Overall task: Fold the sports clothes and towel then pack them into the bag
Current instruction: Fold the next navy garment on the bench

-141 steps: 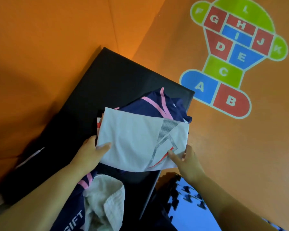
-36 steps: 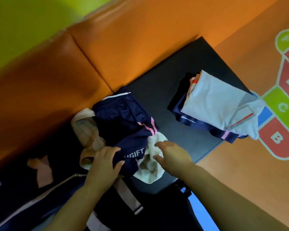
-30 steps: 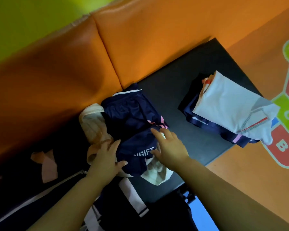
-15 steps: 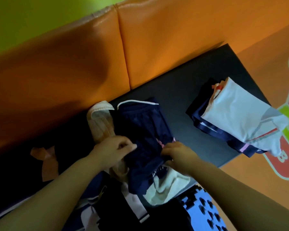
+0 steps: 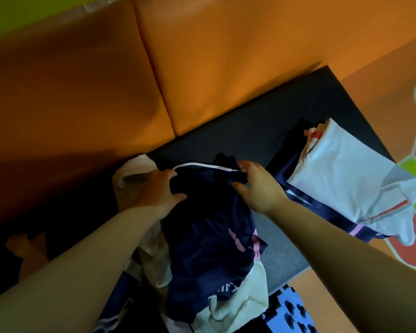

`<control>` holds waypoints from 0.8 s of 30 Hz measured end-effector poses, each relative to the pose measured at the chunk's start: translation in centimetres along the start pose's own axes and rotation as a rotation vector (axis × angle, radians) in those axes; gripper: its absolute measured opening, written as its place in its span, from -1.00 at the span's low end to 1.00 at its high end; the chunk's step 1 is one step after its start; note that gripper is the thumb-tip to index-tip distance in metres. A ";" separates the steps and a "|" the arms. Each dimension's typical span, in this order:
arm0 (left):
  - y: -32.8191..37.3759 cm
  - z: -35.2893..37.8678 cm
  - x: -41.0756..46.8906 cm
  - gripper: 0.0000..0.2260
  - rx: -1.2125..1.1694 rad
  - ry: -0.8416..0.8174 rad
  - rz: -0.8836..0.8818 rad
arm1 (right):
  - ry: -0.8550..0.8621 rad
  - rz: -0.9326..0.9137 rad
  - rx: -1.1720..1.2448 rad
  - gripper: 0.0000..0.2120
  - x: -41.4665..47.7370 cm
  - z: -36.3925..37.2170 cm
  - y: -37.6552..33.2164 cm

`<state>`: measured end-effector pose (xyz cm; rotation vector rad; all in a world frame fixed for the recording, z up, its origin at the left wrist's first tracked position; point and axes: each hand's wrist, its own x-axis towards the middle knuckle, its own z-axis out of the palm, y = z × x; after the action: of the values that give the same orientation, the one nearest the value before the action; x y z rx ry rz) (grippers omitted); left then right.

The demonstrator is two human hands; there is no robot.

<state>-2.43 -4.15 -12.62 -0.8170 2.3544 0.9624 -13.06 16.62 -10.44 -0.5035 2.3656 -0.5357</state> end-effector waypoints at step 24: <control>3.2 -9.4 -14.8 -0.67 0.252 0.044 0.509 | 0.075 -0.034 0.159 -0.82 -15.2 -8.8 -6.6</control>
<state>4.19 -4.09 3.90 -0.1404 2.7113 0.8075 -6.69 20.54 6.79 -0.4588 2.3635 -0.7637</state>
